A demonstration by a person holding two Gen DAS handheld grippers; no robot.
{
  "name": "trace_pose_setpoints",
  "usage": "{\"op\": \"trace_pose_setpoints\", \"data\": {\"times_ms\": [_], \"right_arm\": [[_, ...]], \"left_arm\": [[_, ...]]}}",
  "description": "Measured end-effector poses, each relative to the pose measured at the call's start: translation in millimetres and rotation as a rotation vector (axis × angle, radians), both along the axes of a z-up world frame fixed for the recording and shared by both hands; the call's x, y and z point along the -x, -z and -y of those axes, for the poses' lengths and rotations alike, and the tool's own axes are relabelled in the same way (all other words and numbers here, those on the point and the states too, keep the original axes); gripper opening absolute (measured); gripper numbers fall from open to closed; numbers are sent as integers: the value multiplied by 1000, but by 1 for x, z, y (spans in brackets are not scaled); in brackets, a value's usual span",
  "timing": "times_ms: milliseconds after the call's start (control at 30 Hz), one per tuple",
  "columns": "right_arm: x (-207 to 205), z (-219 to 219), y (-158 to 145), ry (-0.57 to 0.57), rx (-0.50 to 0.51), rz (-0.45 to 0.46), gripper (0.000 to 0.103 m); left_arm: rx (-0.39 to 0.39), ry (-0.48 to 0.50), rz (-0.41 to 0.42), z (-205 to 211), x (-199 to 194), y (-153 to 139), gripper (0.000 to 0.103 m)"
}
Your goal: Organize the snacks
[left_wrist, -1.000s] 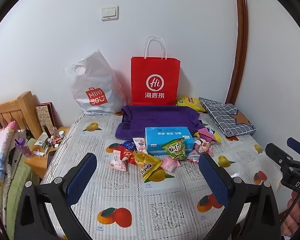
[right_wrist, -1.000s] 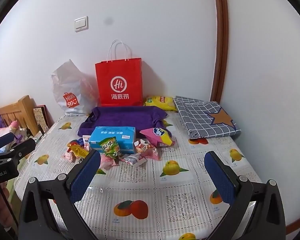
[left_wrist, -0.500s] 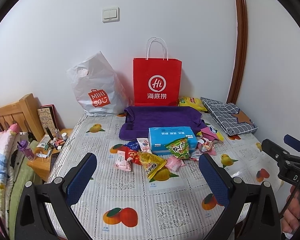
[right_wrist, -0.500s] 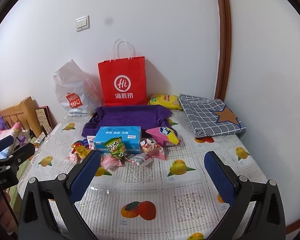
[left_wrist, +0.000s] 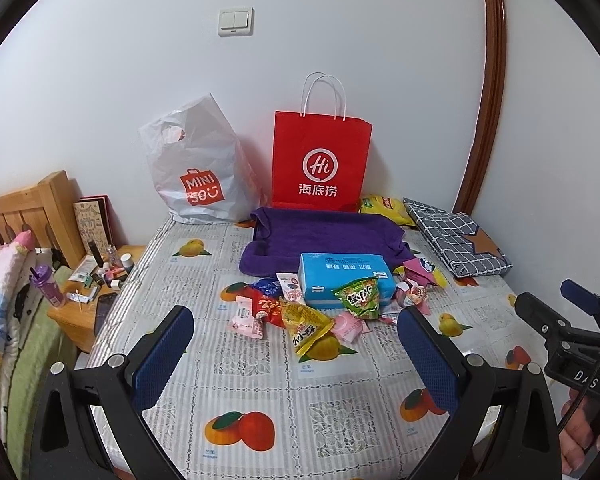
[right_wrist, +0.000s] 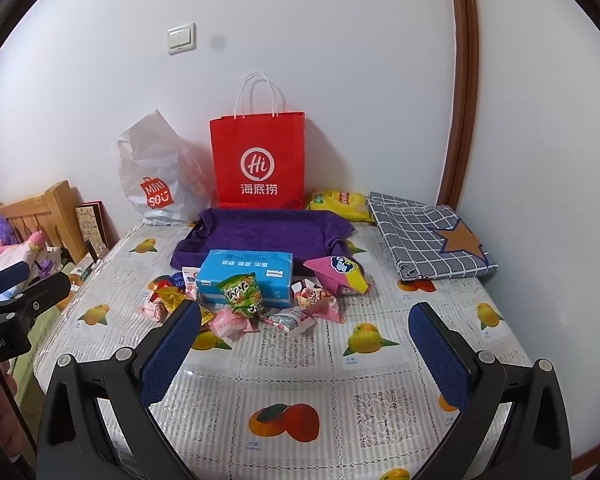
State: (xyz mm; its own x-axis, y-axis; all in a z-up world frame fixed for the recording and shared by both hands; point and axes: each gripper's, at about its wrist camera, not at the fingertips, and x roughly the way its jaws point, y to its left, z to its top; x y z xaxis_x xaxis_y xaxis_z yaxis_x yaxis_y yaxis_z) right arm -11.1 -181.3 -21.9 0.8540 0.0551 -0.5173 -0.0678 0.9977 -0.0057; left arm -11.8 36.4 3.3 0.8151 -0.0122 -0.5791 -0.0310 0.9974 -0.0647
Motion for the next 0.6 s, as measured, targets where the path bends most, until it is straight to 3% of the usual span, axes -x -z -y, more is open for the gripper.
{"op": "trace_pose_setpoints", "data": {"times_ms": [600], "right_arm": [[-3, 8, 2, 17, -11, -14, 102]], "left_arm": [[-45, -3, -16, 16, 0, -4, 103]]}}
